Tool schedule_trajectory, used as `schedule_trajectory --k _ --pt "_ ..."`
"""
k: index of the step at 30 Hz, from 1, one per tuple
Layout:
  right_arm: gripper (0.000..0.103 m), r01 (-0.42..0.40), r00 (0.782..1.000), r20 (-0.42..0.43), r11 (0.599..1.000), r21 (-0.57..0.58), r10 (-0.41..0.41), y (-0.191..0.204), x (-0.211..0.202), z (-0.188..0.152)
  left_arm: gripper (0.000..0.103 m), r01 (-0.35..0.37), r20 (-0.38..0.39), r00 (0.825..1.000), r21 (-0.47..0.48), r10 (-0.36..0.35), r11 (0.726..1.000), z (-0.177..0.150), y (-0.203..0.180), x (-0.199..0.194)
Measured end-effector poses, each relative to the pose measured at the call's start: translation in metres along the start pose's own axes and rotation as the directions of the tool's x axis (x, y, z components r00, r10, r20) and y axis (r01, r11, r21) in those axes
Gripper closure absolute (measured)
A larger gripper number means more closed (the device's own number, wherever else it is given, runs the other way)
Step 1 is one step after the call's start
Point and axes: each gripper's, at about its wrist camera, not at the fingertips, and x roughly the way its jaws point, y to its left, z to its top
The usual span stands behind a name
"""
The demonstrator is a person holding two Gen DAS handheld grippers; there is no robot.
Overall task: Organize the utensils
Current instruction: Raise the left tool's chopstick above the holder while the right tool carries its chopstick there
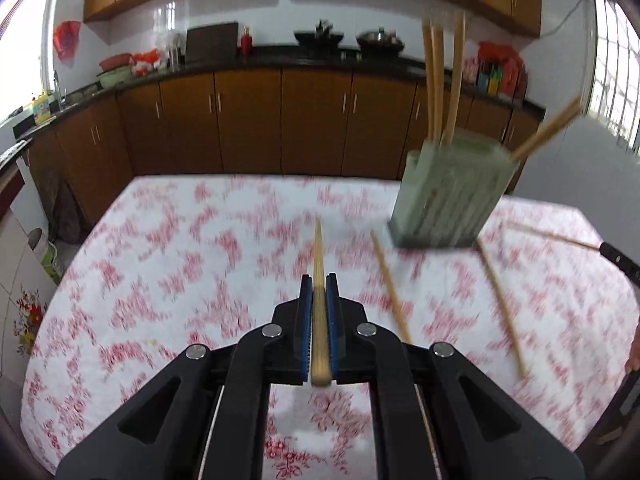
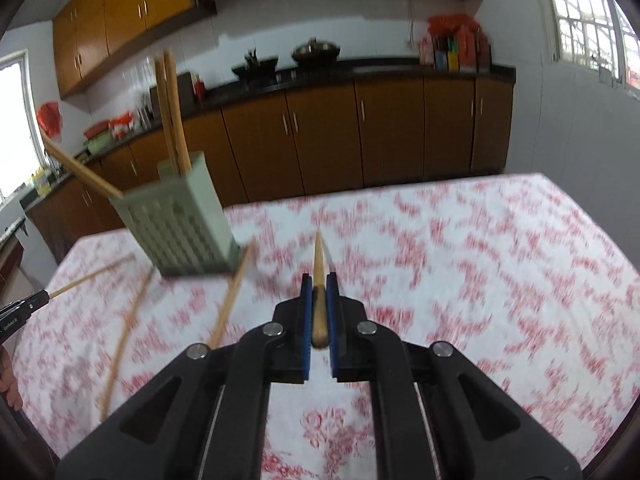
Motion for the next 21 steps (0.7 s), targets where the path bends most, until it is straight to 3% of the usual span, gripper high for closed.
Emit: schedule_trajectory --k 8,21 --pt "0.095 -0.010 0.995 0.094 1.000 0.004 0.010 0.005 -0.020 0.023 0.096 0.032 0.115 0.993 -0.025 -0.029 0.999 0.033 -0.002 -0.030" --pt "0.095 -0.031 0.988 0.152 0.999 -0.019 0.033 0.015 -0.035 0.041 0.096 0.044 0.166 0.985 -0.013 -0.041 0.999 0.050 -0.008 -0.044"
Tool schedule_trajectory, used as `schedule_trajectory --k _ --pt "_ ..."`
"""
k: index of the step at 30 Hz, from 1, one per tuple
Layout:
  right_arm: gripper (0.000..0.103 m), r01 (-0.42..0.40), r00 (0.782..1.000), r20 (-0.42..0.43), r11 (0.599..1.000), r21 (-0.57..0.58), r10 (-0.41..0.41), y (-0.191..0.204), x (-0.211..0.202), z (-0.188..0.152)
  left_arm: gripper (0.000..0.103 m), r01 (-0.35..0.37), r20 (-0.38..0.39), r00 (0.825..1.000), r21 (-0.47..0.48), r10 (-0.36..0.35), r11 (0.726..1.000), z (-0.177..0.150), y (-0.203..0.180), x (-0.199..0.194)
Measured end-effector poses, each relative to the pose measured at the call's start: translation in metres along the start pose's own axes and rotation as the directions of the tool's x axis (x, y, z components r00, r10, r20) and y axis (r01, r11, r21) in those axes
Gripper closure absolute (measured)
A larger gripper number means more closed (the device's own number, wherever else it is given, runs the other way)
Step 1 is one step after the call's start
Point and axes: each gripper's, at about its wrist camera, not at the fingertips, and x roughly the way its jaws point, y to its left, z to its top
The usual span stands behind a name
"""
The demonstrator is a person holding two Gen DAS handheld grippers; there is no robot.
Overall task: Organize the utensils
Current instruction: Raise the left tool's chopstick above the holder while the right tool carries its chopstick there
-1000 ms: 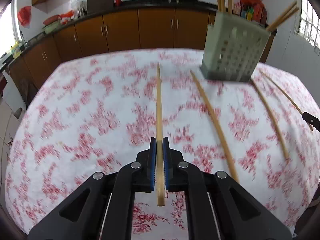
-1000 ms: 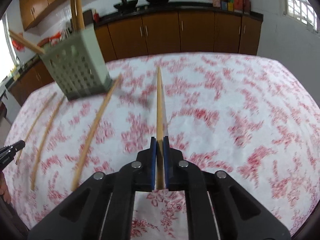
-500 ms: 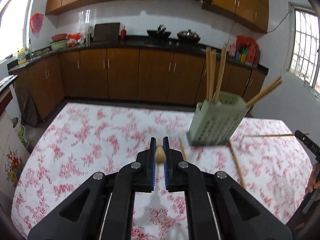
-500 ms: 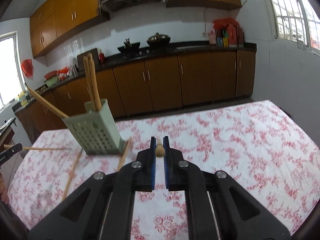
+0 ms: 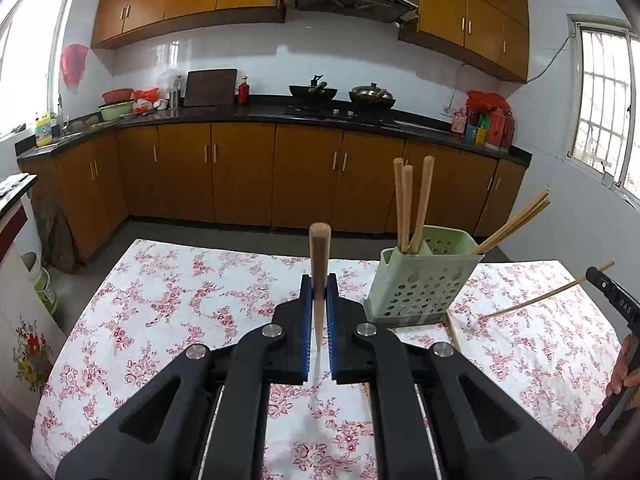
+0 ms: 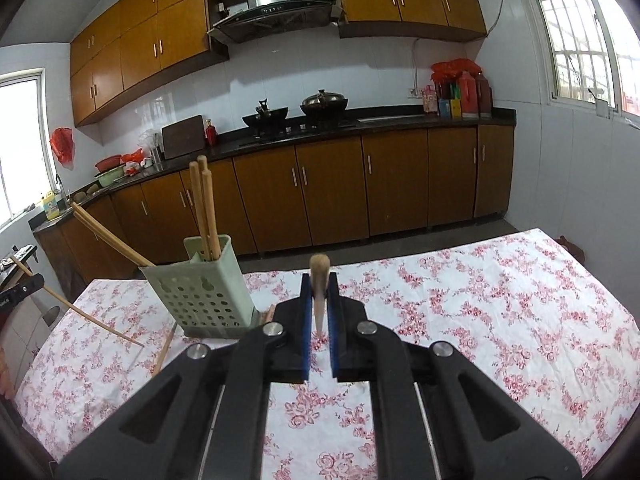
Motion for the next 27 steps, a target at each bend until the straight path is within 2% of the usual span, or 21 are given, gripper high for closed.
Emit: schedule_trajectory --k 8,12,15,20,25,27 --pt "0.095 -0.107 0.992 0.067 0.994 -0.013 0.107 0.019 -0.031 0.042 0.096 0.079 0.058 0.995 0.025 -0.081 0.997 0.025 -0.022 -0.025" --pt "0.095 -0.202 0.973 0.112 0.979 0.000 0.200 0.035 -0.044 0.068 0.096 0.129 0.096 0.987 0.028 -0.131 0.991 0.041 -0.036 -0.034" --pt "0.095 -0.236 0.959 0.160 0.972 -0.008 0.234 0.048 -0.051 0.084 0.096 0.166 0.136 0.976 0.040 -0.170 0.985 0.056 -0.052 -0.041" --pt "0.095 -0.248 0.937 0.250 0.969 -0.009 0.242 0.067 -0.049 0.107 0.096 0.179 0.214 0.960 0.033 -0.182 0.983 0.085 -0.071 -0.038" --pt "0.095 -0.225 0.928 0.306 0.974 0.002 0.214 0.075 -0.030 0.119 0.096 0.123 0.282 0.952 0.015 -0.123 0.992 0.106 -0.078 -0.021" --pt "0.095 -0.218 0.927 0.318 0.976 0.019 0.201 0.076 -0.018 0.120 0.096 0.126 0.286 0.951 -0.010 -0.117 0.992 0.108 -0.076 -0.010"
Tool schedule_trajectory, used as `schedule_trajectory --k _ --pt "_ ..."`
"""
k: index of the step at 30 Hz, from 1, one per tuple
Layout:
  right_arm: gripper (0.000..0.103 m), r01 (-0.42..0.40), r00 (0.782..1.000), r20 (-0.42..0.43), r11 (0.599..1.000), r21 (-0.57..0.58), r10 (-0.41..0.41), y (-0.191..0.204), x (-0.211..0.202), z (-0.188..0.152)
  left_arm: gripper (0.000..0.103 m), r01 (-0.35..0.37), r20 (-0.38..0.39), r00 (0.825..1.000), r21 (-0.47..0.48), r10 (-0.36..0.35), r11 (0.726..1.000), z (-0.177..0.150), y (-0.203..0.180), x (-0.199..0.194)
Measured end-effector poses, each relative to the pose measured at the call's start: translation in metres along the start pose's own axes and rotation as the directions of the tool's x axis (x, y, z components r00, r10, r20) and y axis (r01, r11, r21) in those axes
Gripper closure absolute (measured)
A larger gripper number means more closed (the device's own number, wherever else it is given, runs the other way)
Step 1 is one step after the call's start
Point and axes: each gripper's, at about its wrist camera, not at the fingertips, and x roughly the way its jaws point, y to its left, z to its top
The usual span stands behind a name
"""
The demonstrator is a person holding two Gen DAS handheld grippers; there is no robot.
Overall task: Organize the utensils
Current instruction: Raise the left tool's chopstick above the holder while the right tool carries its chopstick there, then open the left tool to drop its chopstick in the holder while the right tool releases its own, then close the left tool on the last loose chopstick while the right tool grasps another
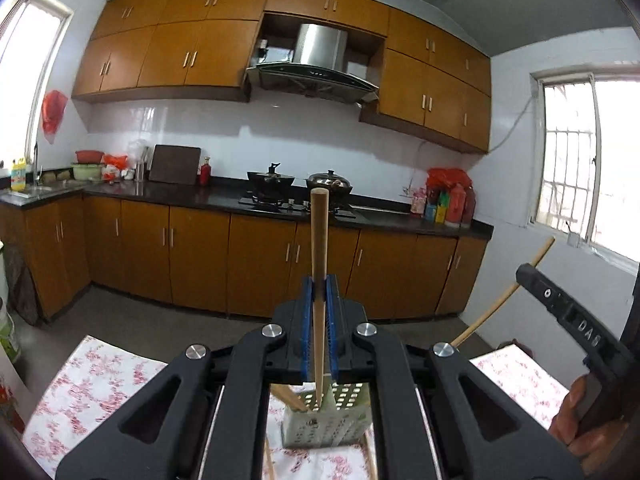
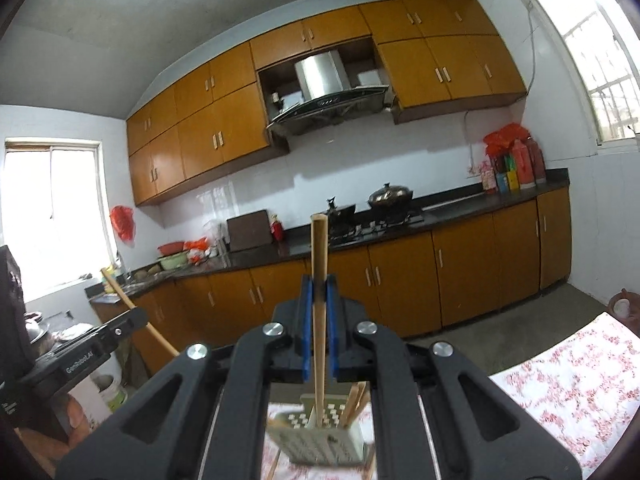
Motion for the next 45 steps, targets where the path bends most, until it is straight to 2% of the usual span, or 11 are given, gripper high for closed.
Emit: schedule_trajectory --k 3,8,18,23,28,34,36,39,42,45 --pt "0.095 0.017 1.000 -0.017 1.000 0.018 -0.017 -0.004 0.020 -0.009 0.096 -0.018 0.016 1.000 -0.015 0.018 1.000 -0.002 0.002 0.011" --pt "0.095 0.035 0.996 -0.079 0.999 0.014 -0.034 -0.007 0.052 -0.032 0.096 -0.039 -0.013 0.999 -0.027 0.039 0.999 -0.020 0.006 0.035" --pt "0.093 0.023 0.991 -0.132 0.999 -0.021 -0.026 -0.003 0.064 -0.049 0.096 -0.029 -0.087 0.996 -0.029 0.026 0.999 -0.038 0.009 0.042" --pt "0.086 0.030 0.992 -0.121 0.999 -0.034 -0.033 -0.004 0.048 -0.048 0.095 -0.018 -0.091 0.996 -0.047 0.014 0.999 -0.034 0.014 0.027" --pt "0.084 0.051 0.992 -0.113 0.998 -0.045 -0.055 -0.011 0.021 -0.045 0.095 -0.035 -0.088 0.996 -0.041 0.031 0.999 -0.029 0.020 0.008" --pt "0.080 0.096 0.980 -0.170 0.995 -0.038 -0.101 -0.031 -0.010 -0.064 0.095 -0.070 -0.100 0.993 -0.037 0.066 0.997 -0.035 0.034 -0.016" --pt "0.079 0.115 0.970 -0.213 0.993 -0.038 -0.121 -0.038 -0.017 -0.081 0.094 -0.084 -0.108 0.991 -0.039 0.079 0.996 -0.041 0.041 -0.023" --pt "0.078 0.132 0.942 -0.308 0.991 -0.018 -0.131 -0.049 -0.019 -0.114 0.093 -0.117 -0.147 0.983 -0.031 0.111 0.993 -0.058 0.052 -0.028" --pt "0.078 0.142 0.897 -0.422 0.990 -0.003 -0.131 -0.052 -0.012 -0.155 0.089 -0.151 -0.204 0.968 -0.019 0.144 0.988 -0.080 0.062 -0.024" --pt "0.078 0.122 0.833 -0.544 0.992 0.012 -0.096 -0.046 -0.003 -0.199 0.089 -0.189 -0.275 0.945 -0.014 0.177 0.982 -0.107 0.076 -0.018"
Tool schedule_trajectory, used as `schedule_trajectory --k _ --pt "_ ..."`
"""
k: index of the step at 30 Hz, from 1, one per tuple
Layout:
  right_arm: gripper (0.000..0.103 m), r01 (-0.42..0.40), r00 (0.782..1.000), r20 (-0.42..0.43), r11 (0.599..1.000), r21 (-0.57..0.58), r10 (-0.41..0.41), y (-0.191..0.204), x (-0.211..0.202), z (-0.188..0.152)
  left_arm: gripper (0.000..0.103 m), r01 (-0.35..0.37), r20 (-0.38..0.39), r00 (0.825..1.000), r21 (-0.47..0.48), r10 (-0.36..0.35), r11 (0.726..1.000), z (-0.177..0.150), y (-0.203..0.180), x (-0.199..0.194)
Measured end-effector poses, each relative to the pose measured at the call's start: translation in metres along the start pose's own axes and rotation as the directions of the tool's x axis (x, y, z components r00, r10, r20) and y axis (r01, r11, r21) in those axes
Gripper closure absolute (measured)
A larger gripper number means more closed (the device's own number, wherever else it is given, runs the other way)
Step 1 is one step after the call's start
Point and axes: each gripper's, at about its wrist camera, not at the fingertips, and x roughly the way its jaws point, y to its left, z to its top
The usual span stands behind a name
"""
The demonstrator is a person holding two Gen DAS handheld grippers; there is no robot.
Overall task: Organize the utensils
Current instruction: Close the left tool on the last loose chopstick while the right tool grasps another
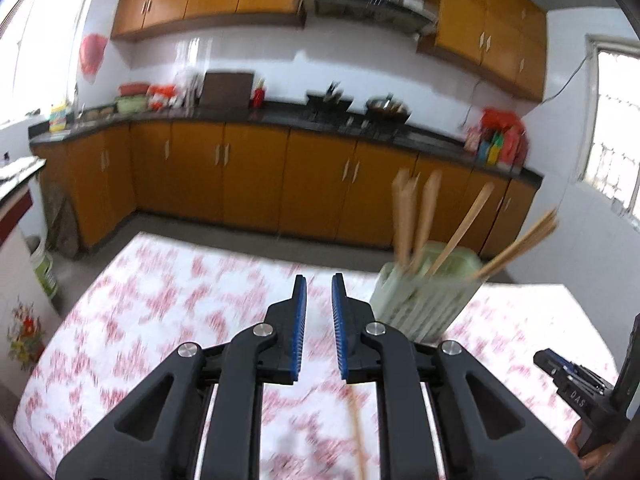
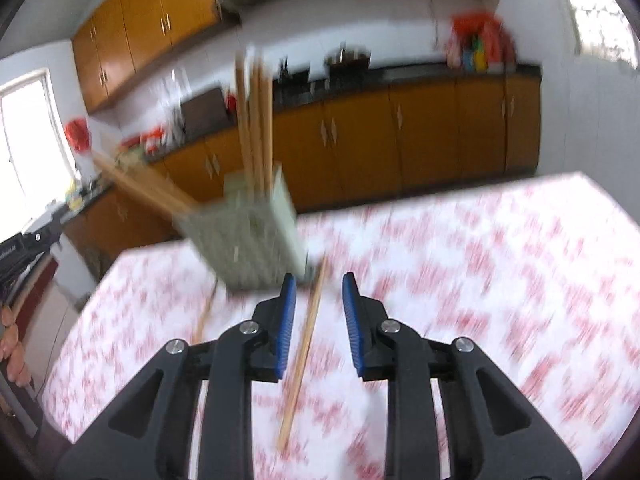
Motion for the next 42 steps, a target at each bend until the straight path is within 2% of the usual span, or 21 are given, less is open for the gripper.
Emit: schedule_trajectory --k 5,10,13,15,16,18,22,26,31,36,42 --pt "0.078 -0.018 0.984 -0.176 0.999 -0.032 0.012 0.019 0.043 -0.037 0.089 -0.030 -0.119 0.992 -0.013 0.028 0.999 -0.039 0.016 0.018" --pt "0.078 0.012 0.969 -0.246 0.998 -0.069 -0.028 0.030 0.068 -0.058 0.089 -0.026 -0.198 0.980 -0.012 0.023 1.000 -0.064 0.023 0.028" --pt "0.081 0.038 0.971 -0.231 0.993 -0.109 -0.063 0.033 0.073 -0.059 0.089 -0.008 -0.227 0.974 -0.017 0.004 1.000 -0.073 0.020 0.032" --pt "0.093 0.059 0.971 -0.222 0.991 -0.117 -0.084 0.031 0.073 -0.057 0.085 0.006 -0.244 0.970 -0.014 -0.010 1.000 -0.078 0.015 0.034" --pt "0.093 0.060 0.972 -0.221 0.992 -0.107 -0.082 0.027 0.072 -0.056 0.083 0.012 -0.248 0.969 -0.013 -0.015 1.000 -0.080 0.012 0.035" --pt "0.095 0.081 0.972 -0.215 0.994 -0.079 -0.096 0.015 0.071 -0.052 0.077 0.035 -0.259 0.965 -0.010 -0.037 0.999 -0.084 0.006 0.036" --pt "0.095 0.159 0.968 -0.200 0.987 0.003 -0.155 -0.024 0.067 -0.043 0.073 0.075 -0.279 0.958 0.008 -0.070 0.997 -0.093 -0.004 0.038" --pt "0.095 0.259 0.954 -0.189 0.956 0.138 -0.231 -0.076 0.056 -0.035 0.069 0.111 -0.313 0.945 0.021 -0.099 0.994 -0.103 -0.016 0.043" --pt "0.095 0.278 0.951 -0.188 0.944 0.179 -0.245 -0.103 0.047 -0.035 0.068 0.139 -0.358 0.927 0.051 -0.112 0.989 -0.119 -0.034 0.050" --pt "0.095 0.272 0.953 -0.183 0.948 0.162 -0.242 -0.099 0.048 -0.036 0.068 0.140 -0.397 0.913 0.086 -0.095 0.986 -0.131 -0.046 0.058" --pt "0.095 0.250 0.957 -0.187 0.958 0.143 -0.222 -0.090 0.050 -0.036 0.068 0.121 -0.420 0.906 0.131 -0.056 0.984 -0.141 -0.055 0.065"
